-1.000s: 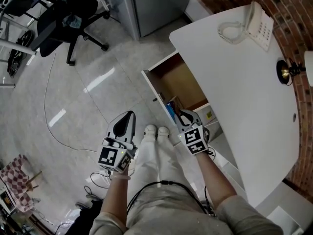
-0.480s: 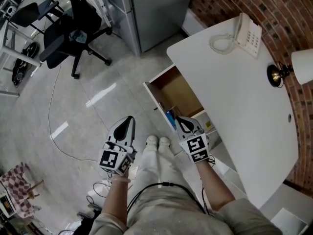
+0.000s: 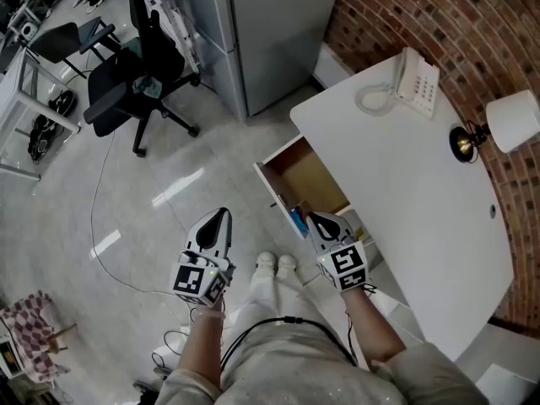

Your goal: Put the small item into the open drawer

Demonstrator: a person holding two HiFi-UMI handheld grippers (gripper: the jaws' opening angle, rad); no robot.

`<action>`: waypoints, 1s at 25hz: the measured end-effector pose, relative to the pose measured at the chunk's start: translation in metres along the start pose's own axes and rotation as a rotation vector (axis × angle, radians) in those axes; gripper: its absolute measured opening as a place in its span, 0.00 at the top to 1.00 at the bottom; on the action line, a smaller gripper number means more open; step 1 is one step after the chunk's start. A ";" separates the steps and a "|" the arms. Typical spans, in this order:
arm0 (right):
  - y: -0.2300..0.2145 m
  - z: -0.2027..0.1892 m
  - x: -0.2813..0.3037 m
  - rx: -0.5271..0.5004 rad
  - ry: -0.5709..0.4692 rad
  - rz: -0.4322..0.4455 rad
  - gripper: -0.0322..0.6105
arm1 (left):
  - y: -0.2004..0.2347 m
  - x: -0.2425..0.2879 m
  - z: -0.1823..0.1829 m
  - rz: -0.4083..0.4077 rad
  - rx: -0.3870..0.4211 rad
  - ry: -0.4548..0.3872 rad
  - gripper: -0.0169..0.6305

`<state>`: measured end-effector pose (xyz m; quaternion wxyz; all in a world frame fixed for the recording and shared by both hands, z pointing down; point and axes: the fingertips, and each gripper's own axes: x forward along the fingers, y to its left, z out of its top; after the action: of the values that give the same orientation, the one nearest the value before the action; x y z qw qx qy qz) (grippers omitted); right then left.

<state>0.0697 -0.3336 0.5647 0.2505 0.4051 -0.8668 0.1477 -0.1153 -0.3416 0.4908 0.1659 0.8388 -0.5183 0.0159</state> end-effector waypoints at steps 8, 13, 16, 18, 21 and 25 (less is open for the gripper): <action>-0.002 0.042 -0.009 -0.006 -0.080 0.004 0.94 | 0.002 -0.004 0.024 0.001 0.041 -0.025 0.97; -0.003 0.064 -0.018 -0.007 -0.129 0.006 0.94 | 0.004 -0.006 0.039 0.008 0.054 -0.050 0.97; -0.005 0.074 -0.023 0.001 -0.154 0.004 0.94 | 0.004 -0.006 0.047 0.013 0.052 -0.065 0.97; -0.007 0.081 -0.025 0.006 -0.171 0.000 0.94 | 0.004 -0.005 0.053 0.016 0.055 -0.075 0.97; -0.011 0.093 -0.029 0.008 -0.196 -0.006 0.94 | 0.005 -0.004 0.062 0.020 0.066 -0.093 0.97; -0.017 0.109 -0.035 0.009 -0.236 -0.007 0.94 | 0.004 -0.003 0.075 0.024 0.082 -0.115 0.97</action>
<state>0.0676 -0.3726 0.4553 0.1454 0.4241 -0.8880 0.1021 -0.1306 -0.3628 0.4204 0.1012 0.8382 -0.5358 -0.0095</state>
